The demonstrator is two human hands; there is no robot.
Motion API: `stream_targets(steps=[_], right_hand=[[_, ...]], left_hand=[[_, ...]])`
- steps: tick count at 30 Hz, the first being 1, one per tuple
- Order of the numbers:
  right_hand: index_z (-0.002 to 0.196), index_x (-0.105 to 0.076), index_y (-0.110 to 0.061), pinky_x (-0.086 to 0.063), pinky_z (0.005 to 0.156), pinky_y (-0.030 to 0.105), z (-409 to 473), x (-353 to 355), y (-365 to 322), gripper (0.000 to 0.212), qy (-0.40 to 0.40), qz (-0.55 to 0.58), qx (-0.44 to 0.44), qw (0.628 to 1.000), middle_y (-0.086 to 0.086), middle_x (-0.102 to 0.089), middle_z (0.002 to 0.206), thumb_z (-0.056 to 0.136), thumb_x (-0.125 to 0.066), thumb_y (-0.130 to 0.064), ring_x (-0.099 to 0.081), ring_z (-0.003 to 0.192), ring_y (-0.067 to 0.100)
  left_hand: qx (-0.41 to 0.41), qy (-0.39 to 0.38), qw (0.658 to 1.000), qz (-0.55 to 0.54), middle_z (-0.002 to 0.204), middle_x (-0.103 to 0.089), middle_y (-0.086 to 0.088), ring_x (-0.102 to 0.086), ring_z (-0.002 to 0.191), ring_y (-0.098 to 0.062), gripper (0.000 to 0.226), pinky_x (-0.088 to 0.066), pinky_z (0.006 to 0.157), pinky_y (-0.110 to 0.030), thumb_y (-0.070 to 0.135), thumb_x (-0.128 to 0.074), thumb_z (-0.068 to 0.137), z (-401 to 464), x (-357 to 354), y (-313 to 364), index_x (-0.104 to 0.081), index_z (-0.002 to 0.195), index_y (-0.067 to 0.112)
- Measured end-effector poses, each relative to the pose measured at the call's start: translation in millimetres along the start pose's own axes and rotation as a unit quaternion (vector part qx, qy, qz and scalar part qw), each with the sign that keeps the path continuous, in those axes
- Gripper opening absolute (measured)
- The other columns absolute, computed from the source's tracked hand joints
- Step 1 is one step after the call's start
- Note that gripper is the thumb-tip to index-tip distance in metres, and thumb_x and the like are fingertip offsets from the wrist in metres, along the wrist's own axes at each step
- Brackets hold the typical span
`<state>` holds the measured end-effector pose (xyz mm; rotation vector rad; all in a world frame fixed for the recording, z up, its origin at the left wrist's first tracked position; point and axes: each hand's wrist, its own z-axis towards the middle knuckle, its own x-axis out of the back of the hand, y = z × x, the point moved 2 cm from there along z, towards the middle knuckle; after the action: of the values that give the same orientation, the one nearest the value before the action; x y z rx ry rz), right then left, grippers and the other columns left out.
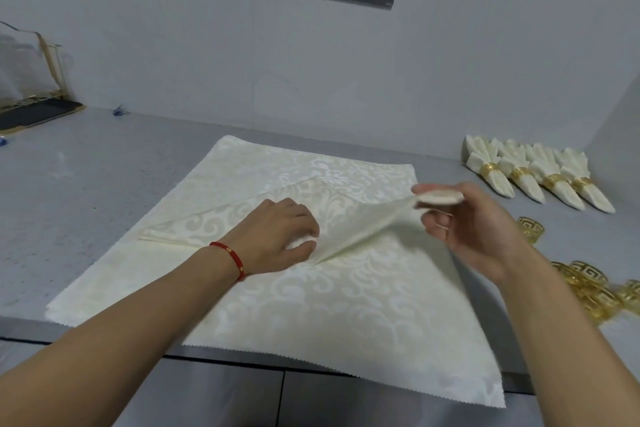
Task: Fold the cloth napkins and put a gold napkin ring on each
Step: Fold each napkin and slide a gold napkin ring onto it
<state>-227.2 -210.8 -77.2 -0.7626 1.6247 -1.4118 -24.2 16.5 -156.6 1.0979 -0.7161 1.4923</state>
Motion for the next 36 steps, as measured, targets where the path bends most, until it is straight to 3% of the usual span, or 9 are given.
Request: stream_targets(steps=[2, 4, 9, 13, 15, 23, 29, 34, 36], right_hand=[[0.116, -0.07, 0.004, -0.049, 0.062, 0.024, 18.3, -12.8, -7.6, 0.039, -0.044, 0.016, 0.001, 0.999, 0.017, -0.072, 0.104, 0.087, -0.049, -0.013, -0.063, 0.072, 0.019], [0.114, -0.071, 0.004, -0.047, 0.065, 0.026, 38.9, -24.6, -10.9, 0.027, -0.039, -0.093, 0.044, 0.994, 0.014, -0.074, 0.104, 0.094, -0.055, -0.006, -0.065, 0.078, 0.02], [0.083, -0.067, 0.008, -0.039, 0.059, 0.032, 103.3, -61.2, 3.0, 0.038, 0.052, -0.329, 0.104, 0.937, 0.007, -0.062, 0.068, 0.094, -0.07, -0.029, -0.052, 0.061, 0.016], [0.053, -0.048, -0.012, -0.037, 0.053, 0.026, 143.3, -88.2, 39.0, 0.039, 0.114, -0.462, 0.089, 0.875, -0.004, -0.043, 0.053, 0.085, -0.065, -0.027, -0.04, 0.049, 0.014], [0.05, -0.038, -0.019, -0.037, 0.052, 0.028, 154.5, -93.9, 56.4, 0.042, 0.128, -0.498, 0.078, 0.854, -0.008, -0.04, 0.049, 0.085, -0.061, -0.025, -0.039, 0.048, 0.016], [0.078, -0.062, -0.01, -0.046, 0.063, 0.035, 176.7, -98.5, 88.9, 0.03, 0.129, -0.584, 0.039, 0.801, 0.006, -0.066, 0.078, 0.095, -0.052, -0.033, -0.062, 0.073, 0.031], [0.11, -0.045, -0.017, -0.044, 0.069, 0.037, 177.8, -104.5, 89.6, 0.02, 0.117, -0.65, 0.072, 0.747, 0.003, -0.061, 0.091, 0.099, -0.05, -0.032, -0.06, 0.085, 0.031], [0.1, -0.051, -0.015, -0.047, 0.065, 0.038, 169.6, -115.9, 91.1, 0.01, 0.078, -0.744, 0.199, 0.634, 0.005, -0.056, 0.092, 0.093, -0.05, -0.009, -0.058, 0.073, 0.029], [0.099, -0.055, -0.012, -0.046, 0.067, 0.038, 169.3, -116.7, 88.0, 0.01, 0.041, -0.761, 0.185, 0.62, 0.006, -0.055, 0.098, 0.095, -0.048, -0.007, -0.059, 0.08, 0.031]], left_hand=[[0.015, 0.004, 0.999, -0.034, 0.11, -0.06, 0.019, -0.054, 0.102, -0.01, 0.032, -0.044, 0.085, -0.038, 0.053, -0.048, 0.087, -0.7, -0.6, -1.3, -0.065, 0.106, 0.034], [0.02, 0.003, 0.999, -0.041, 0.109, -0.058, 0.021, -0.052, 0.101, -0.008, 0.034, -0.043, 0.086, -0.037, 0.054, -0.051, 0.082, -1.4, -2.3, -1.7, -0.064, 0.107, 0.035], [0.026, -0.008, 0.999, -0.043, 0.108, -0.055, 0.02, -0.047, 0.098, -0.007, 0.042, -0.034, 0.086, -0.03, 0.057, -0.05, 0.077, -2.2, -1.1, -1.1, -0.059, 0.11, 0.034], [0.075, -0.011, 0.994, -0.08, 0.095, -0.044, 0.017, -0.042, 0.089, -0.01, 0.044, -0.031, 0.085, -0.027, 0.058, -0.053, 0.073, -4.8, 1.4, -1.8, -0.043, 0.108, 0.035], [0.065, -0.012, 0.994, -0.086, 0.094, -0.042, 0.019, -0.04, 0.088, -0.008, 0.042, -0.028, 0.084, -0.026, 0.053, -0.055, 0.074, -4.4, 3.1, 1.2, -0.04, 0.11, 0.035], [0.018, -0.031, 0.997, -0.061, 0.115, -0.049, 0.015, -0.034, 0.1, -0.007, 0.044, -0.018, 0.085, -0.026, 0.048, -0.034, 0.075, -3.2, -1.2, -3.7, -0.053, 0.112, 0.035], [0.022, -0.031, 0.996, -0.087, 0.118, -0.047, 0.015, -0.04, 0.102, -0.009, 0.034, -0.023, 0.09, -0.029, 0.052, -0.032, 0.089, -1.8, -0.5, -4.3, -0.055, 0.106, 0.034], [0.003, -0.024, 0.998, -0.052, 0.118, -0.047, 0.021, -0.04, 0.106, -0.008, 0.026, -0.026, 0.09, -0.03, 0.05, -0.043, 0.089, -3.3, -4.0, -3.8, -0.052, 0.107, 0.033], [0.005, -0.02, 0.999, -0.05, 0.115, -0.05, 0.021, -0.04, 0.106, -0.007, 0.027, -0.024, 0.088, -0.028, 0.05, -0.044, 0.088, -3.3, -4.5, -4.2, -0.052, 0.107, 0.033]])
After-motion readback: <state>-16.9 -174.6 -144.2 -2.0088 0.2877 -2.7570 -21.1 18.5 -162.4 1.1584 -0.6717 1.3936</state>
